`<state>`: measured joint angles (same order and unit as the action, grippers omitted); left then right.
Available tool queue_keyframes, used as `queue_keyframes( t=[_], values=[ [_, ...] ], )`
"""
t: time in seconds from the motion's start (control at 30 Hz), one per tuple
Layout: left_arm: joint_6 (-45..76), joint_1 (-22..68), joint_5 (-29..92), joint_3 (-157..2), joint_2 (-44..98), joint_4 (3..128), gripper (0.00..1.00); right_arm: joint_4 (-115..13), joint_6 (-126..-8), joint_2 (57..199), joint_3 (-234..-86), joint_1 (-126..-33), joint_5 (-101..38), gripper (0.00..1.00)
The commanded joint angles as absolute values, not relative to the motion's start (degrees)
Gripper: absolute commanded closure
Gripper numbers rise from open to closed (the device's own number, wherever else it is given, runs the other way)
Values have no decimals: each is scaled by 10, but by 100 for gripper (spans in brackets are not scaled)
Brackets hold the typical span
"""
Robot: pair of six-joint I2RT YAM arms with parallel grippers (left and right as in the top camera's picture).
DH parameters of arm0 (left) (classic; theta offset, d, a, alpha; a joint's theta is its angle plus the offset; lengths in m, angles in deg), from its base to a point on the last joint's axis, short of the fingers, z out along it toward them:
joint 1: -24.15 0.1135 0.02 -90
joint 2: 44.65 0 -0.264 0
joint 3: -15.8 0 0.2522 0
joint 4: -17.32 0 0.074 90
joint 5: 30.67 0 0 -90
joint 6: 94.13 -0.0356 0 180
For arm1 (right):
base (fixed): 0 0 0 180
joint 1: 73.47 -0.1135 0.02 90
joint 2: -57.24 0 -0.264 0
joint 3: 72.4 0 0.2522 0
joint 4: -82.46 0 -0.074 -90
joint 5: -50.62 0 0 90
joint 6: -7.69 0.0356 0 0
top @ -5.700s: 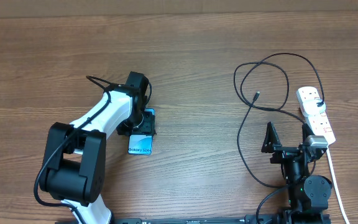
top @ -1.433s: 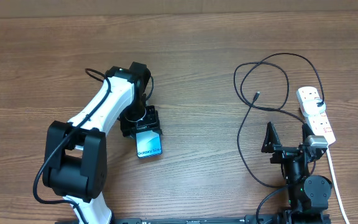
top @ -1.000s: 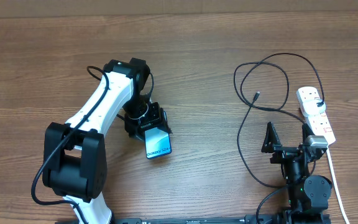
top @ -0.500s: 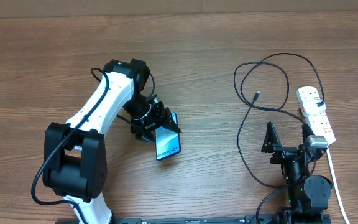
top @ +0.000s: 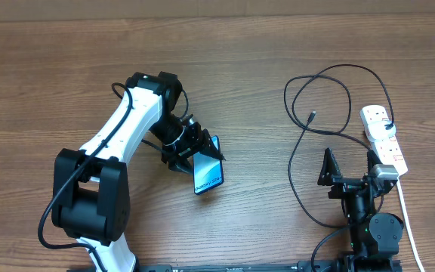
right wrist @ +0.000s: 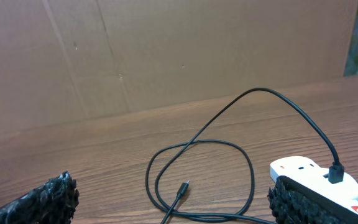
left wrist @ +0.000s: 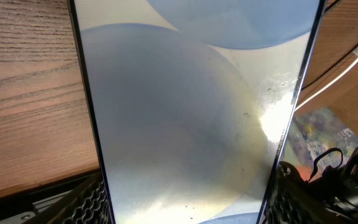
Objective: Plug charger to phone and switch on socket
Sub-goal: 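Lift the phone with the left gripper and tilt it upright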
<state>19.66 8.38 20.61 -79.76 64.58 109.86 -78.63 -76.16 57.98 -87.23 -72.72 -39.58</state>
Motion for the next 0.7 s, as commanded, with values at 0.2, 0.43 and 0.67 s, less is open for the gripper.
queue_keyframes(
  t=[0.2,0.43,0.67],
  values=[
    [186,84,207,-812,648,1099,39,-790,-764,574,-866,-725,-393,0],
    [186,84,235,-812,648,1067,39,-790,-764,574,-866,-725,-393,0],
    [186,84,280,-812,648,1047,39,-790,-764,574,-866,-725,-393,0]
  ],
)
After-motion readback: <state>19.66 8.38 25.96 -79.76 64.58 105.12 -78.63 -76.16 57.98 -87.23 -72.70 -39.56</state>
